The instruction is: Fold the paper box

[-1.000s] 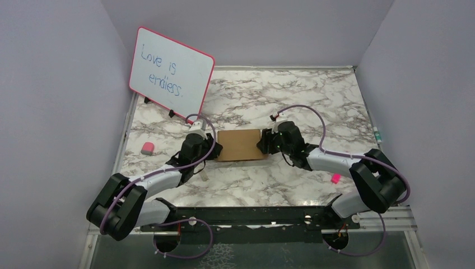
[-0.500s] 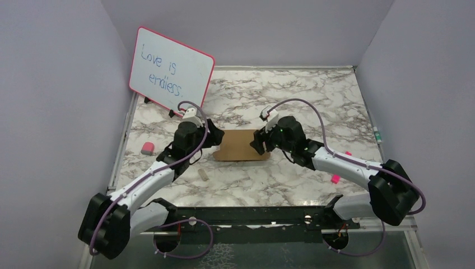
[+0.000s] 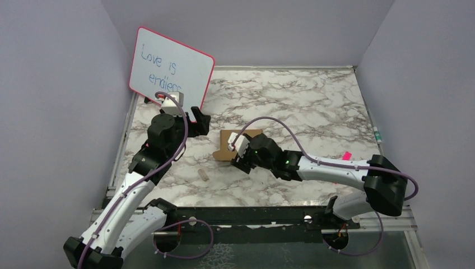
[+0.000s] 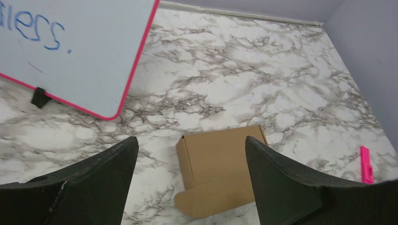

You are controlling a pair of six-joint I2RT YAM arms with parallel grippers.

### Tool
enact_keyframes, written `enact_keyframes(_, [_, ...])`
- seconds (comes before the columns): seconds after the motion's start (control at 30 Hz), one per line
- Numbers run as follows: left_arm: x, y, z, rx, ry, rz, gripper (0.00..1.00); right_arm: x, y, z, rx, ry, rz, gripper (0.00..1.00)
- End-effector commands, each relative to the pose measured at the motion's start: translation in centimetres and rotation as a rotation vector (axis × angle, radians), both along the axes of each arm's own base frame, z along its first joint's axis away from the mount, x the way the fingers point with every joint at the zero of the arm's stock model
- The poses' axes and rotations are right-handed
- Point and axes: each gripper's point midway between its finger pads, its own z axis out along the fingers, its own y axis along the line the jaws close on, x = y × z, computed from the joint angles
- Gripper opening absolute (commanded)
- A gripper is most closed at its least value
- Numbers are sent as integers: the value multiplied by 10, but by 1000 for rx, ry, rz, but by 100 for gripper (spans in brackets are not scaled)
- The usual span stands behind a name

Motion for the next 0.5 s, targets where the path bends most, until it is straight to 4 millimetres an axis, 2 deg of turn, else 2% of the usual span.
enact_keyframes(0.0, [-4,40,5,167,-77,115,85,7,2,-7,-184,-162,-21,72])
enact_keyframes(0.27, [-5,74,-20,246,-57,198,86,8,13,-28,-379,-357,-43,72])
enact_keyframes(0.47, [-7,81,-25,219,-74,185,86,25,5,-43,-490,-478,-97,71])
